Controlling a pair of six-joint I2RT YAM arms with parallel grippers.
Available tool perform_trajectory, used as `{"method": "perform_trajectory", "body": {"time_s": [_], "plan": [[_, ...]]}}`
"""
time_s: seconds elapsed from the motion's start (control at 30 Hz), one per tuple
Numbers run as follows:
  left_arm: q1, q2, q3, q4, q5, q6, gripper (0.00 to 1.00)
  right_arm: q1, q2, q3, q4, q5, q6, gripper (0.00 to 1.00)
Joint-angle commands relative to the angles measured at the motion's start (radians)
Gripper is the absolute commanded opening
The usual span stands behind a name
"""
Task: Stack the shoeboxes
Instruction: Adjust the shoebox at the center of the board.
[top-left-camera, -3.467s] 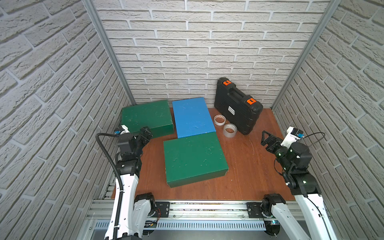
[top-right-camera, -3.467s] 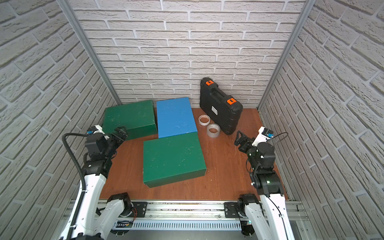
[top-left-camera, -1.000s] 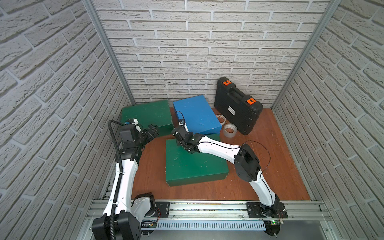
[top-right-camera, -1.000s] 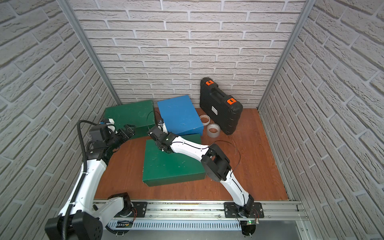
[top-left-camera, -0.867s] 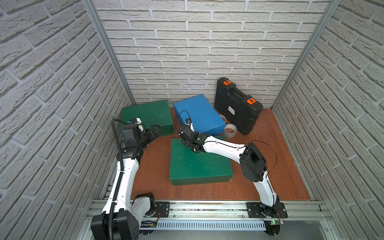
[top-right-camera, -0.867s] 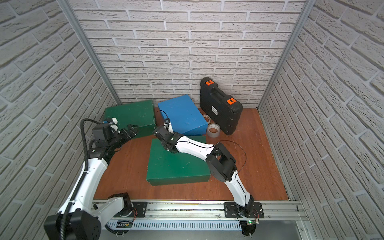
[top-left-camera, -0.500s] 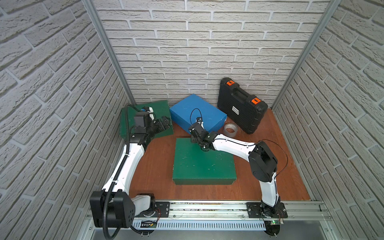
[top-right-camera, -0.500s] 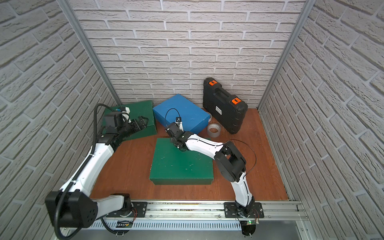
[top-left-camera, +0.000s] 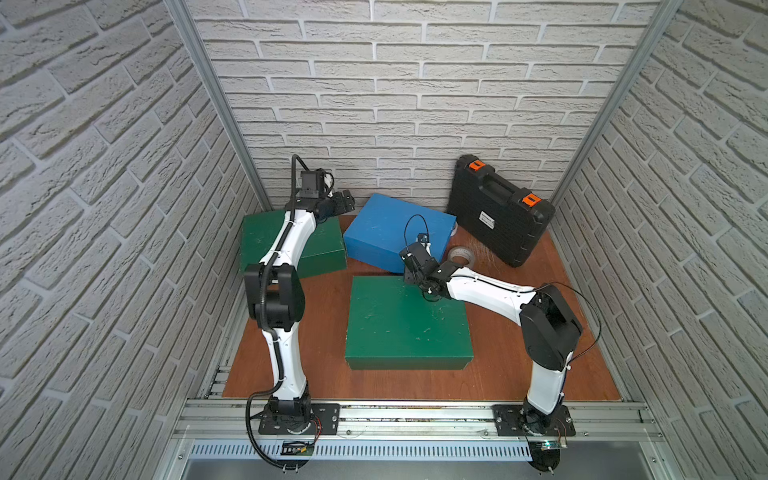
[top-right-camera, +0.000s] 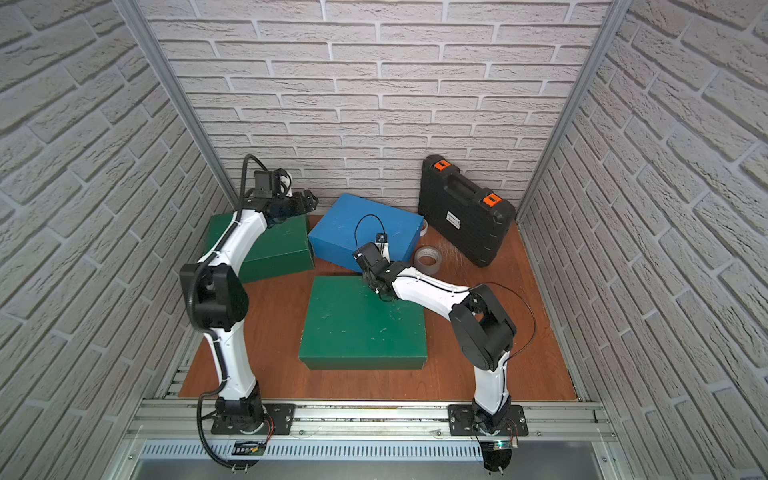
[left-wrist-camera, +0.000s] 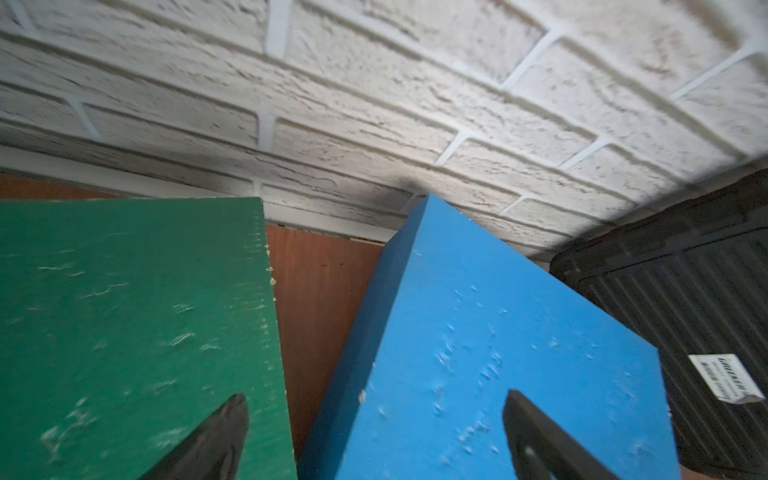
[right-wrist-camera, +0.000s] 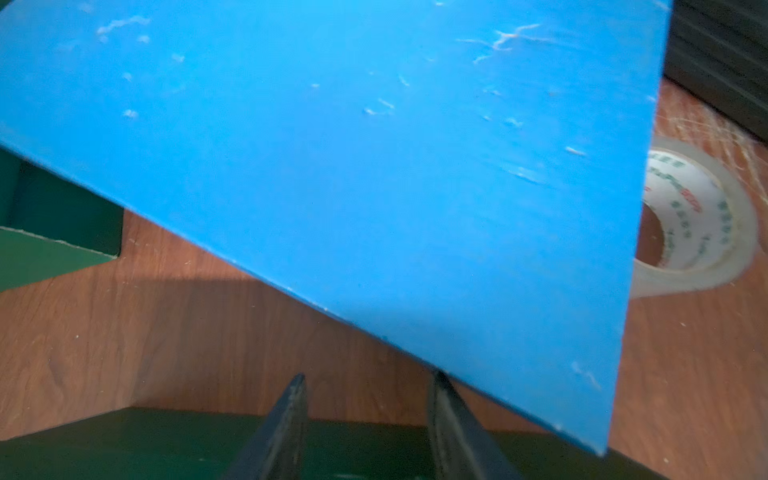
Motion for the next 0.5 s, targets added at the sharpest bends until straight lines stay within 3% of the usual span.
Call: {"method": "perform_trajectory", "body": {"time_s": [0.0, 0.2, 0.47], "plan": [[-0.007, 0.078, 0.117, -0.085, 0.049, 0.03, 0.96, -0.035, -0.071, -0.017, 0.034, 0.039, -0.014, 0.56], [-0.03, 0.212, 0.283, -0.118, 0.071, 0.069, 0.98, -0.085, -0.105, -0.036, 0.054, 0.012, 0.002, 0.71], [-0.033, 0.286, 0.334, -0.128, 0.1, 0.057, 0.98, -0.143, -0.094, -0.03, 0.048, -0.009, 0.017, 0.85]]}}
